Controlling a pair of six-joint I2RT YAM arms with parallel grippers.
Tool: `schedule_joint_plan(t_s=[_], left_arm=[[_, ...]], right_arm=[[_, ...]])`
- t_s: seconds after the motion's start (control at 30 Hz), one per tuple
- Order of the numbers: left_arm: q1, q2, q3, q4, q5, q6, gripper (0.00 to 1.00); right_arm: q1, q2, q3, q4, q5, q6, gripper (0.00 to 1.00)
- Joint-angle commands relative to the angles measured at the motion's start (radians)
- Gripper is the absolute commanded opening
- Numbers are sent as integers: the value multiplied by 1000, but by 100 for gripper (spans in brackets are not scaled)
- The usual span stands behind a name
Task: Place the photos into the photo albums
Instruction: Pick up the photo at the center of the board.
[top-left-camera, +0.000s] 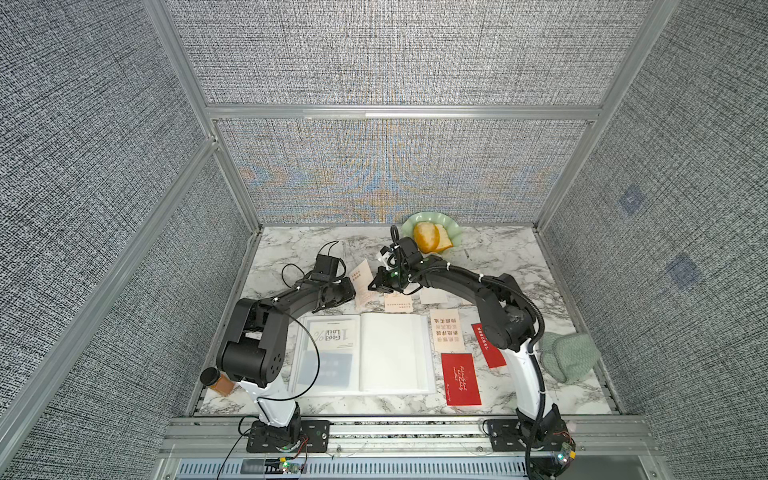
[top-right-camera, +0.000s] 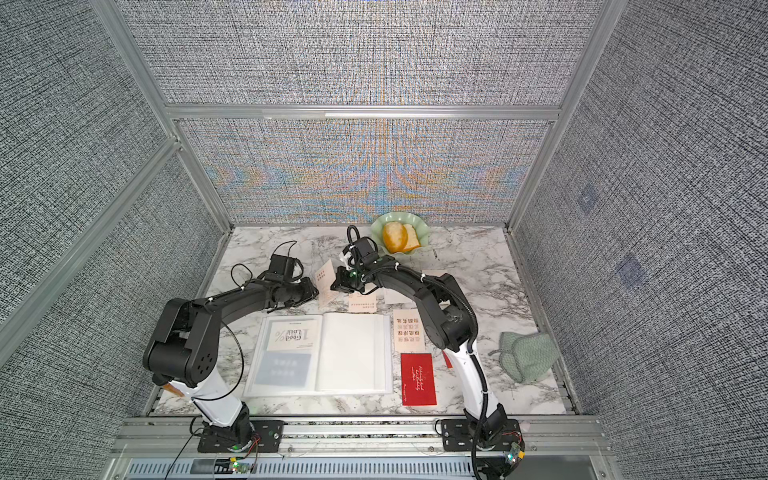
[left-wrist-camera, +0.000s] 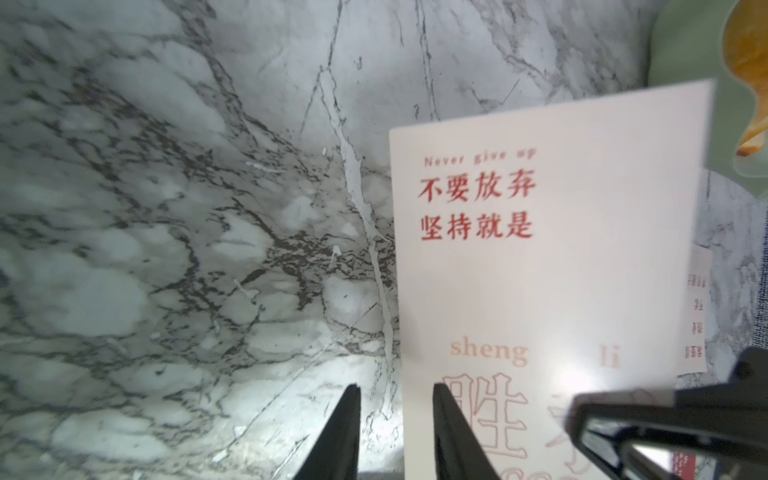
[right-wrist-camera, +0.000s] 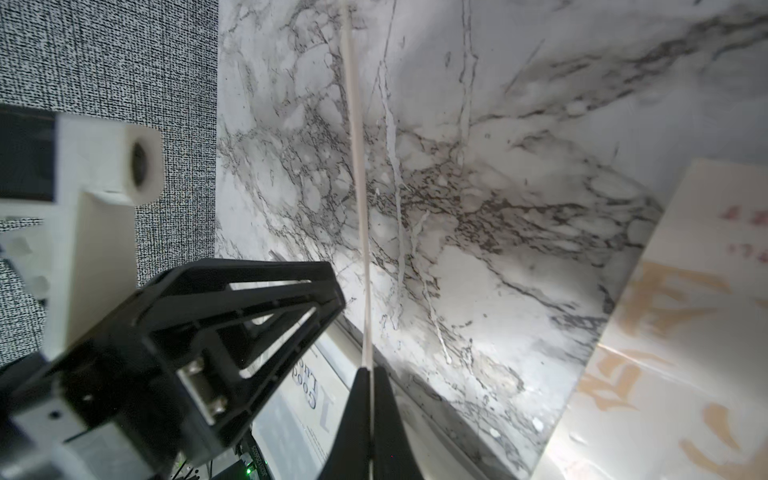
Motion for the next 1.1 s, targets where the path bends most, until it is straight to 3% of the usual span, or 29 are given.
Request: schedule_joint_plan(t_s=[0.0, 0.33, 0.53, 0.63, 1.07], left_arm=[[5, -85, 11, -9, -7, 16, 47], [11, -307, 15, -61, -13, 26, 81], [25, -388, 13, -61, 43, 45, 83], [54, -498, -75, 75, 244, 66, 84], [64, -571, -213, 242, 517, 49, 86]], right_arm=[[-18, -62, -22, 42, -11, -14, 0], [-83, -316, -153, -39, -34, -109, 0], [-104, -488, -315, -39, -87, -143, 0], [-105, -680, -505, -24, -199, -181, 0], [-105, -949, -794, 61, -392, -177, 0]])
